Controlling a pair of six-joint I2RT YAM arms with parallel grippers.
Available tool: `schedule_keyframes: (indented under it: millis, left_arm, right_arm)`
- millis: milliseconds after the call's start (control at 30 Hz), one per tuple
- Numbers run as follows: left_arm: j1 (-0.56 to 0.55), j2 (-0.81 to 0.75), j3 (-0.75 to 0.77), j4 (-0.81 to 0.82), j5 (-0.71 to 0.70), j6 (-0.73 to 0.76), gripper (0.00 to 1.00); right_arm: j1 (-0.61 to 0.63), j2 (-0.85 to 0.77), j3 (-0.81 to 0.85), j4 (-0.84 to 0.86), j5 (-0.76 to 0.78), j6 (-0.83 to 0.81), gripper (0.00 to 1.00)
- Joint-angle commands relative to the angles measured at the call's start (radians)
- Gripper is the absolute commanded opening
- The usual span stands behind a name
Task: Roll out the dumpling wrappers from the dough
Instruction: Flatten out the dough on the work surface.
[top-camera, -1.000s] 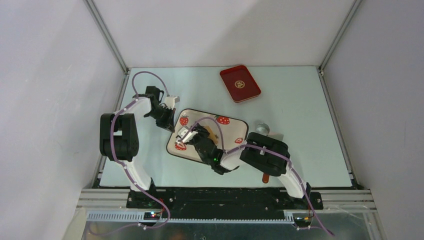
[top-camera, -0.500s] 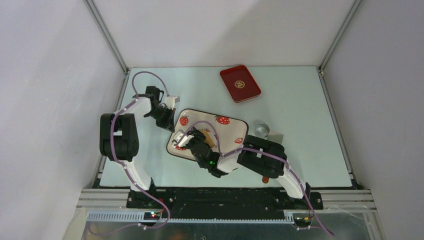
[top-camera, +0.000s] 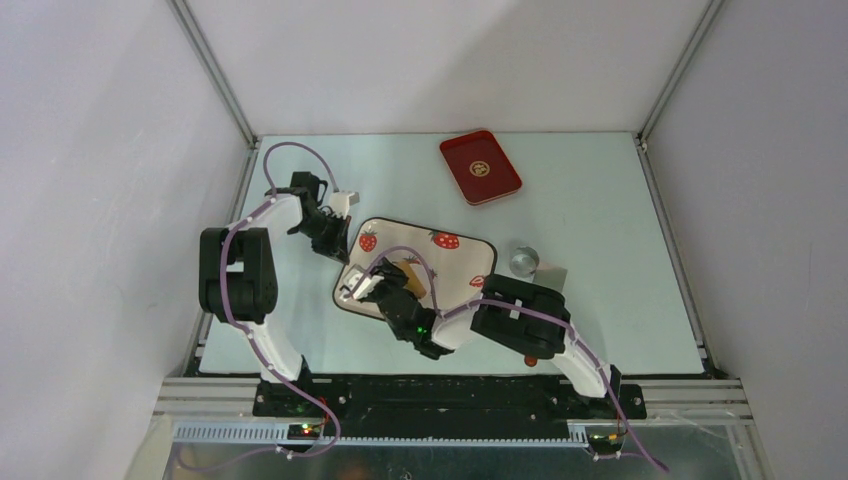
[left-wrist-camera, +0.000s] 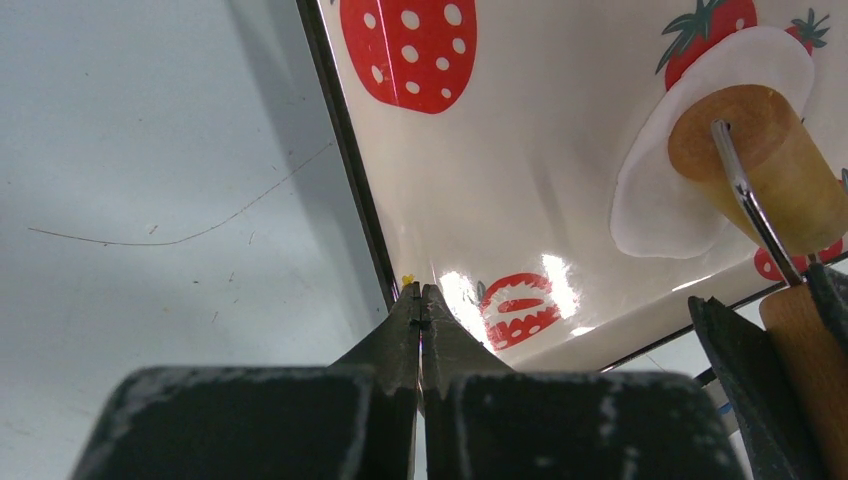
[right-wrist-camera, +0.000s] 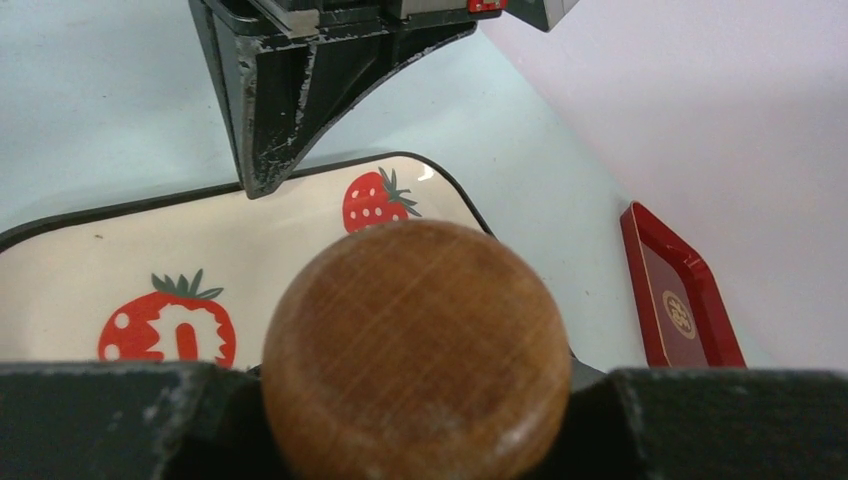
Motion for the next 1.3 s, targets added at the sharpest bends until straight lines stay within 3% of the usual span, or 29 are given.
schedule_keyframes:
  millis: [0,700,867,1067,1267]
  left_arm:
    - [0.005,-0.051,-0.002,0.002,0.014,-0.005,0.0]
    - [0.005,-0.053,-0.002,0.001,0.014,-0.005,0.0]
    - [0.006,-0.056,-0.002,0.001,0.011,-0.006,0.0]
    - [0.006,-0.05,0.0,0.002,0.01,-0.006,0.0]
    - [0.006,-0.045,0.0,0.001,0.006,-0.006,0.0]
  right_arm:
    - [0.044,0.041,0.01,-0.008,-0.026,0.058,0.0]
    - [0.085,0.041,0.017,0.06,-0.019,-0.003,0.0]
    - [0.044,-0.007,0.055,0.097,0.051,-0.081,0.0]
    - [-0.036,-0.091,0.036,0.084,0.154,-0.029,0.0]
    - [-0.052,-0.004,0.015,0.241,0.248,-0.096,0.0]
